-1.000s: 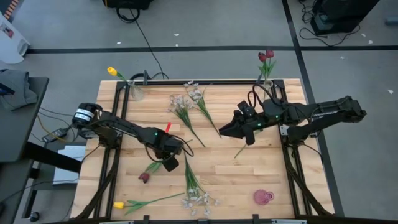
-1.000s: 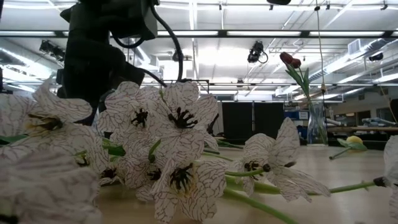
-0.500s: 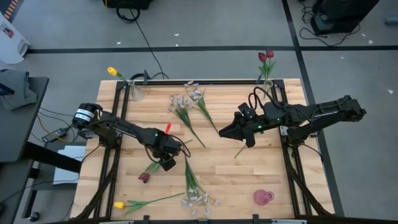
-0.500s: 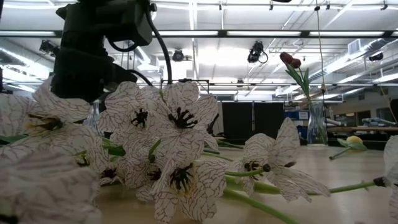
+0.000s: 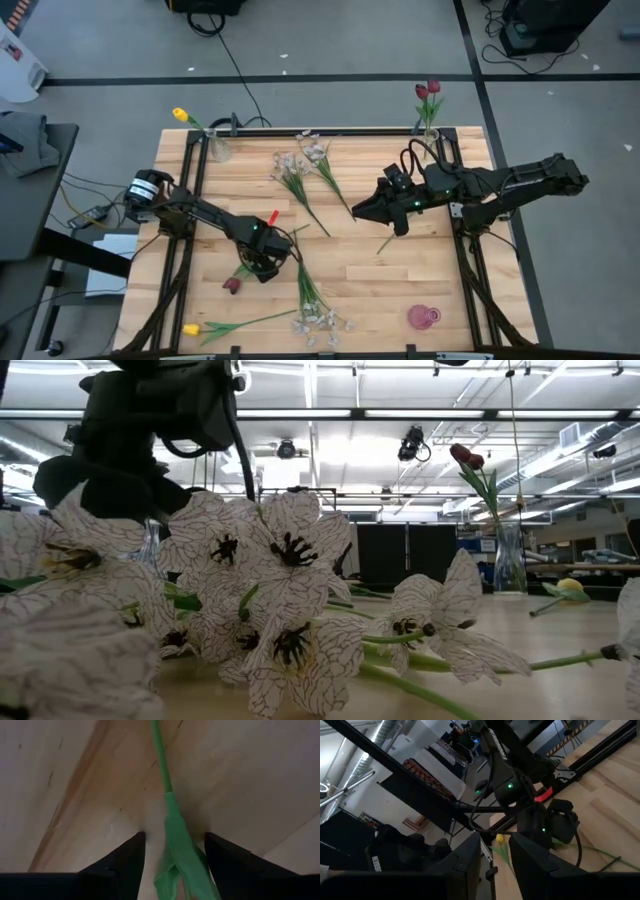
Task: Sort flowers into vase by color
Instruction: Put the red flower into the right transparent vase
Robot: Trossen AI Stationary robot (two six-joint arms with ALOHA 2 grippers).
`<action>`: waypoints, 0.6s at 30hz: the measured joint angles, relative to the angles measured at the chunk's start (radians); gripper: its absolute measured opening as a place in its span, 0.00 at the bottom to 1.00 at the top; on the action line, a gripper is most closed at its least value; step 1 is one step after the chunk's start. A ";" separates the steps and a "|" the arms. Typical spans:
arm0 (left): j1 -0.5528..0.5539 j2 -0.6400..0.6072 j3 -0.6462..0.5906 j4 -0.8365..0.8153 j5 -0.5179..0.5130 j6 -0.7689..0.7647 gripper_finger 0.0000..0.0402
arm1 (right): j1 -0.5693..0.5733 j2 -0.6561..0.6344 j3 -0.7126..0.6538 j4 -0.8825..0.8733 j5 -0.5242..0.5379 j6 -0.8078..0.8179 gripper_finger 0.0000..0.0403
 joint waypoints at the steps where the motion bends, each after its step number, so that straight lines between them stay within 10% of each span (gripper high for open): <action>1: -0.001 0.001 0.000 -0.001 0.000 -0.001 0.51 | 0.000 0.000 0.000 0.000 0.000 -0.004 0.29; 13: -0.003 0.001 0.004 -0.003 0.115 -0.019 0.05 | -0.001 0.000 0.000 -0.007 -0.031 -0.062 0.29; 18: 0.005 0.001 0.064 -0.040 0.203 -0.010 0.04 | -0.010 0.000 0.000 -0.040 -0.084 -0.075 0.29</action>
